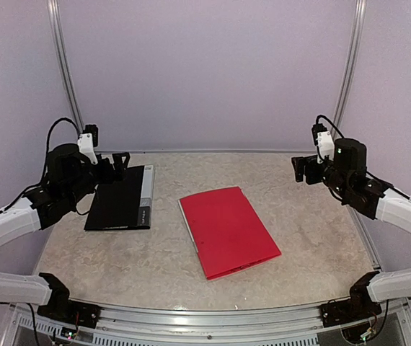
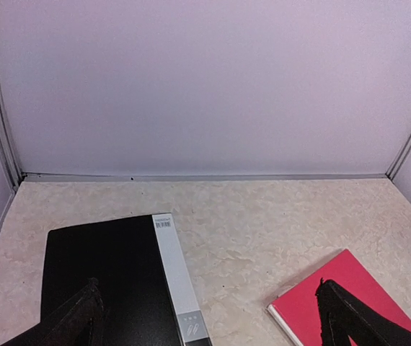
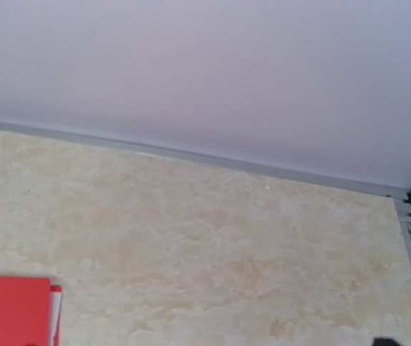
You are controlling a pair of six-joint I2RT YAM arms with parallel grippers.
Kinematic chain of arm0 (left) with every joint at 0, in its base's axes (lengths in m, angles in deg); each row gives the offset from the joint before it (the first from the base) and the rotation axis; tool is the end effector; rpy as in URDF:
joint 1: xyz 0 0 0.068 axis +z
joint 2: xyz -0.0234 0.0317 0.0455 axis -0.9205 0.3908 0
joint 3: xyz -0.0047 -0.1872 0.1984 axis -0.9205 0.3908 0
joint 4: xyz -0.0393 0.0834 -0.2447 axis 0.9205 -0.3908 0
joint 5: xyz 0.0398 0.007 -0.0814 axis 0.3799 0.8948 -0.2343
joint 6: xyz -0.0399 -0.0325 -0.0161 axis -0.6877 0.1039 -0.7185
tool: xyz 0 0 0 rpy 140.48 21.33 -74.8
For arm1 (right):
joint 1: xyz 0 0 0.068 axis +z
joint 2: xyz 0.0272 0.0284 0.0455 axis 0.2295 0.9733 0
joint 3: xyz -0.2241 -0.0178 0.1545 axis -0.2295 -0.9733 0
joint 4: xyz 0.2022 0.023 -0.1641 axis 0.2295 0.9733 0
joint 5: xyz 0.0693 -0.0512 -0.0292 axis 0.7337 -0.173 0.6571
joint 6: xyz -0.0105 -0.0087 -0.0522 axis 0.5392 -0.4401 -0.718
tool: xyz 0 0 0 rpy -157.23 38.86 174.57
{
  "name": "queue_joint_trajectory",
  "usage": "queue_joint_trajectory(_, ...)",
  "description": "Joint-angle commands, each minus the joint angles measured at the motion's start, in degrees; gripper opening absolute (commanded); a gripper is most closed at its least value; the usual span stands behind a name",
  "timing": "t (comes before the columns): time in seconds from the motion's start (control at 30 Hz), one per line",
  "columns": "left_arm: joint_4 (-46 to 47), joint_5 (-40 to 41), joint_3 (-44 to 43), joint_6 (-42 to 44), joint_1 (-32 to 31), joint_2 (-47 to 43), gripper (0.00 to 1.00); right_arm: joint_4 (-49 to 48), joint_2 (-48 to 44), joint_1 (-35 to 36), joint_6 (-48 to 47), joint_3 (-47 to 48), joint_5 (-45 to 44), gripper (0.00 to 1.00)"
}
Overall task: Put the files into the folder
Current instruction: Reset both arms
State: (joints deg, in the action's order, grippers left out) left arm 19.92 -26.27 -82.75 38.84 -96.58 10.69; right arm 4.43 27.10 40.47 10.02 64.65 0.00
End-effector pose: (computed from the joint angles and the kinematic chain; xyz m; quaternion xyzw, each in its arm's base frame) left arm 0.2166 -0.1116 0.3021 0.0274 0.7717 -0.1230 0.6233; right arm 0.2323 0.1072 0.3058 -0.0700 0.7904 0.0399 0.6072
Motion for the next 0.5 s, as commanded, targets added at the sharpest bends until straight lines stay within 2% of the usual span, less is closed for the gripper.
queue_joint_trajectory(0.0,2.8,-2.8,1.1,0.7,2.4,-0.5,0.99,-3.5,-2.1,-0.4,-0.4,-3.3,1.5,0.99)
queue_joint_trajectory(0.47,1.5,-5.1,0.1,0.1,3.4,4.2,0.99,-6.7,-2.6,-0.4,-0.2,-6.4,-0.2,0.99)
